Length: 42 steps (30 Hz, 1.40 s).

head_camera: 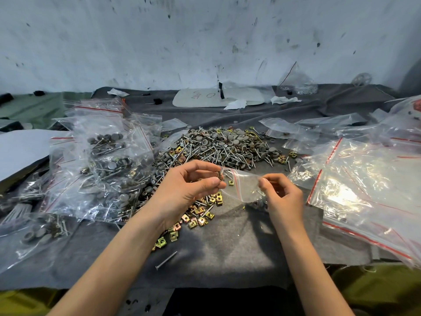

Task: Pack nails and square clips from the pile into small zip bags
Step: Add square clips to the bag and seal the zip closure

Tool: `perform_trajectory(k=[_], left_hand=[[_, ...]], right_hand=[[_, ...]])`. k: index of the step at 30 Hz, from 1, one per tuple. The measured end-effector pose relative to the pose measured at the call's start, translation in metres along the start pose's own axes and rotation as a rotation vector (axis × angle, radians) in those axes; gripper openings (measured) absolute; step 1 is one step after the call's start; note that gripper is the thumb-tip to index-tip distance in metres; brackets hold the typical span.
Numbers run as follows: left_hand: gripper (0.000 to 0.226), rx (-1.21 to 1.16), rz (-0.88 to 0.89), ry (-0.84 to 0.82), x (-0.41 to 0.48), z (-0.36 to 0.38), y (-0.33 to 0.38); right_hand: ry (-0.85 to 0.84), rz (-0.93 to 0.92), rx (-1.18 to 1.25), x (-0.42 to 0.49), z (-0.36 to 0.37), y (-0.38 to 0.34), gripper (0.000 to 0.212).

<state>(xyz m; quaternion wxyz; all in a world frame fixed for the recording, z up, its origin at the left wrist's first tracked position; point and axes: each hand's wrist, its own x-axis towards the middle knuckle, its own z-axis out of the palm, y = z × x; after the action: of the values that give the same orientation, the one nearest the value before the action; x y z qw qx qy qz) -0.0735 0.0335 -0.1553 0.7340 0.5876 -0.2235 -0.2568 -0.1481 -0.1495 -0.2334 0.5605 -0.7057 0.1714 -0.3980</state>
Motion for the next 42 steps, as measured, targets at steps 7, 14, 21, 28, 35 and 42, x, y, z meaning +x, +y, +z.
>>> perform_trajectory(k=[7, 14, 21, 28, 35, 42], left_hand=[[0.019, 0.057, 0.033, 0.04, -0.003, 0.003, 0.0], [0.032, 0.119, 0.047, 0.075, -0.007, 0.011, -0.015], [0.018, -0.019, 0.107, 0.027, -0.015, 0.017, -0.024], [0.017, -0.067, 0.122, -0.081, -0.02, 0.012, -0.031], [0.018, -0.02, 0.113, -0.134, -0.021, 0.01, -0.028], [0.016, 0.043, 0.148, -0.09, -0.024, 0.01, -0.025]], right_hand=[[0.007, -0.007, -0.007, 0.0, 0.0, 0.002, 0.025], [0.012, -0.026, -0.091, -0.003, 0.003, -0.005, 0.022], [-0.02, -0.202, 0.054, -0.049, 0.003, -0.052, 0.012], [-0.165, -0.064, 0.134, -0.062, 0.012, -0.063, 0.021], [-0.208, 0.032, 0.232, -0.064, 0.01, -0.063, 0.025], [-0.188, 0.102, 0.339, -0.064, 0.008, -0.066, 0.022]])
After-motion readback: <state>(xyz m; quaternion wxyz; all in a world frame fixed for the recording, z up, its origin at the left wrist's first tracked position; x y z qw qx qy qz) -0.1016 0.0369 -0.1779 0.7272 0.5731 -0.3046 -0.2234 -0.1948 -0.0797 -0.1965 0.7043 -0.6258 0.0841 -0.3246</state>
